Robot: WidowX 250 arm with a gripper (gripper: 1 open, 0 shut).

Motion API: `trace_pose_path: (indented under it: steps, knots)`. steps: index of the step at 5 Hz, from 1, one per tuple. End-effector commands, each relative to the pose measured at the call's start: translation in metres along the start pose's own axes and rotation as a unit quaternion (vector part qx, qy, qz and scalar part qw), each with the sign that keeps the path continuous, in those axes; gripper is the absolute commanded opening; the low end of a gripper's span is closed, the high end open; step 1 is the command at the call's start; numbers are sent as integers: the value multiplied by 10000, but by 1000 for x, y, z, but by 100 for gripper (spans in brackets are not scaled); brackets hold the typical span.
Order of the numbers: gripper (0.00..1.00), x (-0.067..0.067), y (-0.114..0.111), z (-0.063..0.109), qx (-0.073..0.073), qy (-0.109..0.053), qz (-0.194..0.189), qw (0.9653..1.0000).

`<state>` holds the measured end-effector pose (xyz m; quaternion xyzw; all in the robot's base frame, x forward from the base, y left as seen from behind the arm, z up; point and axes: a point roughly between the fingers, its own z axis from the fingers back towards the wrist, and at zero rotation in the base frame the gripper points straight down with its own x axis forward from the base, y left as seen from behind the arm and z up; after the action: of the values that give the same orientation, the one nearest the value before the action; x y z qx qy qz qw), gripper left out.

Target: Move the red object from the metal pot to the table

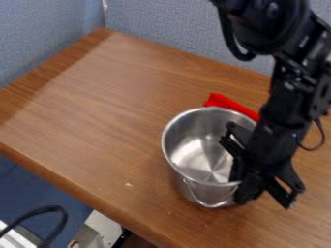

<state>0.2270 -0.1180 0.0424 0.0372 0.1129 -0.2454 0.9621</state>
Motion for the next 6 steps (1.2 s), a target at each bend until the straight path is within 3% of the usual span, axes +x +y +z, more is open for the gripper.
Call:
trace_pose_path:
  steps: [1,3,5,6]
  knots:
    - [0,-7,-2,14,140,-103,-358,9992]
    - [0,-26,6,28,189,-124,-367,9991]
    - [0,-33,4,19,48,-69,211,9997]
    - [0,-29,1,20,-20,-85,526,9986]
